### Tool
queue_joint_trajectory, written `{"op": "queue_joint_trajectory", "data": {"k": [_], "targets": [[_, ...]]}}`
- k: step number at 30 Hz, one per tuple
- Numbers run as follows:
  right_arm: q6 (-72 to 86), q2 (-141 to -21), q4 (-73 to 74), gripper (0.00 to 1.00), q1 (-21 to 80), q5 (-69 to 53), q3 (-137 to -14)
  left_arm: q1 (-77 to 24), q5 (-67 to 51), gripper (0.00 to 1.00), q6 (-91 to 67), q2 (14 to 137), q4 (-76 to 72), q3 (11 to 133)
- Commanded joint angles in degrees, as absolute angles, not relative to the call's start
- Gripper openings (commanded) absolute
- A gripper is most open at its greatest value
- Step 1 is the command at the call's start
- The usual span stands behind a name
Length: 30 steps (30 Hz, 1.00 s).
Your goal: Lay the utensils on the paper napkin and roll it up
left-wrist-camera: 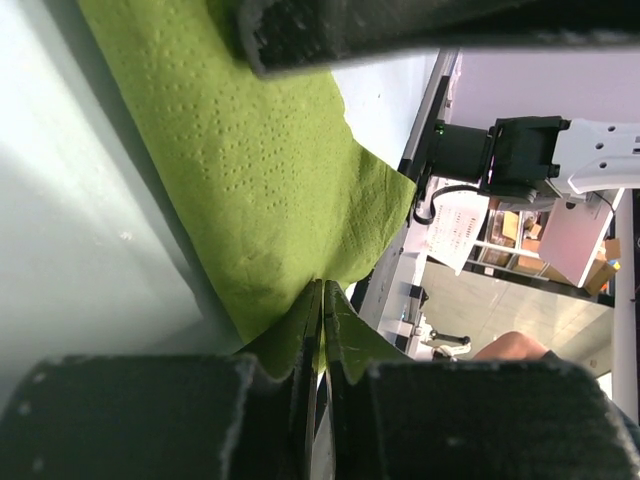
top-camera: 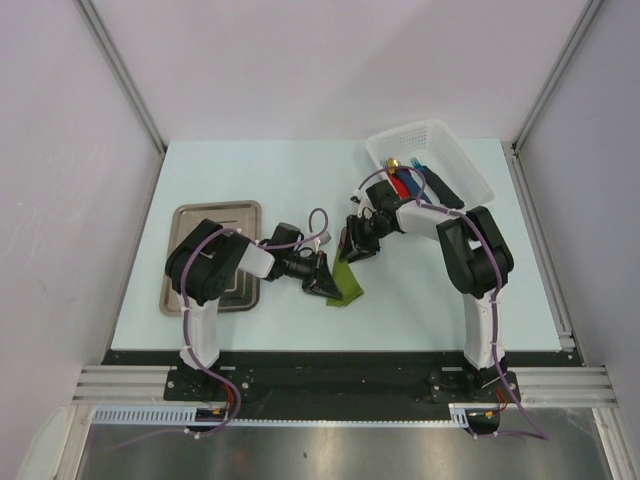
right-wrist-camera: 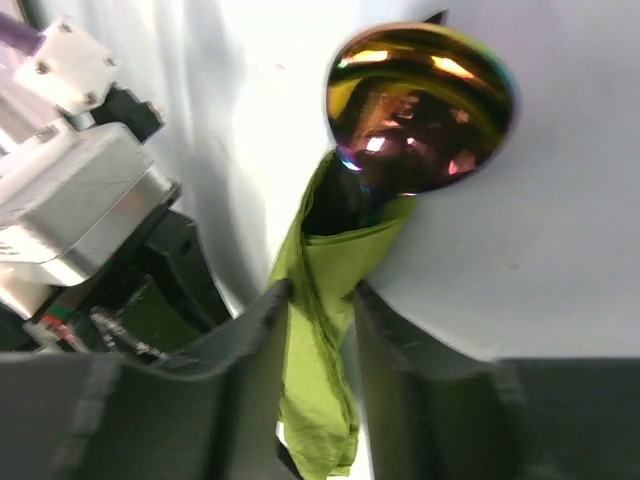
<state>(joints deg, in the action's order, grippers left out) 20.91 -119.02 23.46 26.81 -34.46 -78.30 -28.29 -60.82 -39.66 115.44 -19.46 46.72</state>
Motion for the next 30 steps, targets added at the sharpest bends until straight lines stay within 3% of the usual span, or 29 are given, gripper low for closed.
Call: {"op": "queue_joint_trajectory", "data": {"k": [1, 3, 4, 5, 9, 15, 22, 25, 26, 30], "targets": [[18.63, -122.17, 27.25, 0.25, 27.51, -28.3, -78.05, -27.77, -56.78, 0.1, -39.55, 115.93, -22.4, 46.23], [18.72, -122.17, 27.25, 0.13, 27.25, -28.47, -78.22, -27.6, -56.6, 0.1, -40.34, 115.75, -23.37, 46.14], [18.89, -122.17, 26.81, 0.02, 27.16, -28.56, -78.31, -27.42, -56.34, 0.11, -40.34, 115.4, -23.9, 46.32], [19.51, -122.17, 26.37, 0.0, 26.81, -29.52, -78.14, -27.42, -56.16, 0.11, -40.52, 115.14, -23.99, 46.32], [20.39, -121.12, 24.09, 0.0, 25.67, -31.64, -77.96, -27.07, -55.29, 0.12, -39.64, 112.86, -23.38, 46.58], [21.7, -116.91, 17.68, 0.0, 24.09, -36.56, -77.87, -25.4, -51.43, 0.38, -35.07, 104.25, -17.15, 48.6], [23.29, -112.33, 13.71, 0.0, 23.47, -39.02, -76.99, -20.31, -46.33, 0.54, -25.77, 93.61, -5.64, 53.52], [23.38, -110.31, 12.75, 0.0, 23.47, -39.81, -76.9, -18.81, -43.16, 0.65, -20.93, 89.92, -0.62, 55.1], [23.29, -109.69, 12.4, 0.0, 23.38, -40.25, -76.99, -18.55, -42.72, 0.73, -19.87, 89.13, -0.35, 55.37], [22.77, -105.74, 10.55, 0.0, 23.29, -42.53, -77.78, -17.49, -39.47, 0.84, -14.25, 83.43, 4.39, 57.47]]}}
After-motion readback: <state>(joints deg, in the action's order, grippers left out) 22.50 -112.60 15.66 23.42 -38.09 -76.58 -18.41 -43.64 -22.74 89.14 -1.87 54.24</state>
